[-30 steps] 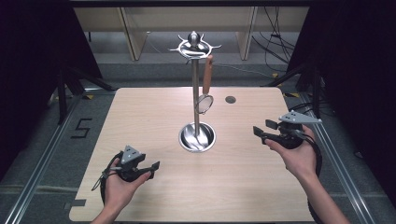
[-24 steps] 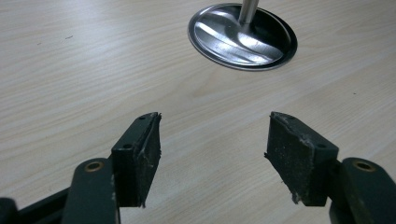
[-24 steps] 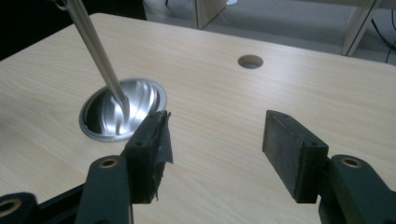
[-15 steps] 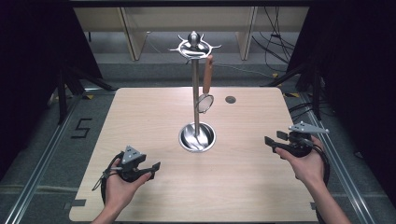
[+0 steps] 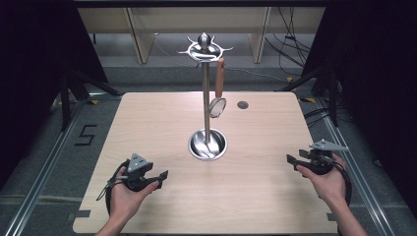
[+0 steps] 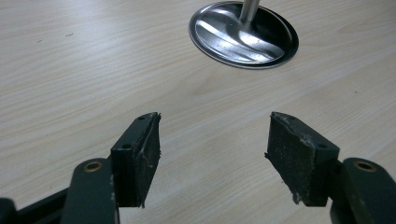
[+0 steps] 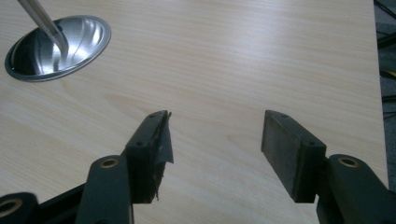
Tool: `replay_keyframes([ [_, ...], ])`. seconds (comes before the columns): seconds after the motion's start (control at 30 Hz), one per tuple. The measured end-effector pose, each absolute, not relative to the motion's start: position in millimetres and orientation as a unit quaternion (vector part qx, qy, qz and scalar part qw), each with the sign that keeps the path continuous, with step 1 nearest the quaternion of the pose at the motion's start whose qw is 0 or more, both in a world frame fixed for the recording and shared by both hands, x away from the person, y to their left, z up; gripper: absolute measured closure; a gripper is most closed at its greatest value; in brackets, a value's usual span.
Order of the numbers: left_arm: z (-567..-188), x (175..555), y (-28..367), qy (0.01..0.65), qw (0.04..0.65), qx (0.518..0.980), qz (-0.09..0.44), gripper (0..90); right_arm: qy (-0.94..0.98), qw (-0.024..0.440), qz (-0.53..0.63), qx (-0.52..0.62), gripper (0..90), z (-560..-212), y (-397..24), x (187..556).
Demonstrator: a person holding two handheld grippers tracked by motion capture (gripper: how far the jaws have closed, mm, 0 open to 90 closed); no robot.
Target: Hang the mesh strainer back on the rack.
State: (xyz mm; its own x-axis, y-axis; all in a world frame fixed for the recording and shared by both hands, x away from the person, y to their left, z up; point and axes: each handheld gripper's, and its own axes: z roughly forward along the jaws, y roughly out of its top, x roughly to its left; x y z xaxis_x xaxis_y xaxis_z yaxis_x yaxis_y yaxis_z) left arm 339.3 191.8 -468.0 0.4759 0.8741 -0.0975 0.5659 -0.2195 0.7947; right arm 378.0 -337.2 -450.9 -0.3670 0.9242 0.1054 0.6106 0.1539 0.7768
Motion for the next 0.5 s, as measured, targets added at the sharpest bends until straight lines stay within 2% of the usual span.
replay_keyframes([
  [0.07, -467.7, 339.4, 192.4, 0.476, 0.405, 0.757, 0.189, 34.1, 0.728, 0.198, 0.384, 0.532, 42.5, -451.2, -337.7, 376.9],
  [0.17, -467.5, 339.7, 193.6, 0.478, 0.401, 0.757, 0.192, 34.1, 0.731, 0.223, 0.384, 0.518, 42.7, -453.6, -345.1, 378.7],
  [0.33, -467.0, 339.6, 193.8, 0.474, 0.397, 0.762, 0.192, 34.2, 0.721, 0.208, 0.379, 0.541, 42.6, -459.0, -348.0, 375.8],
  [0.5, -466.7, 339.1, 192.3, 0.472, 0.406, 0.759, 0.193, 34.3, 0.723, 0.219, 0.38, 0.533, 42.6, -459.6, -351.3, 375.4],
])
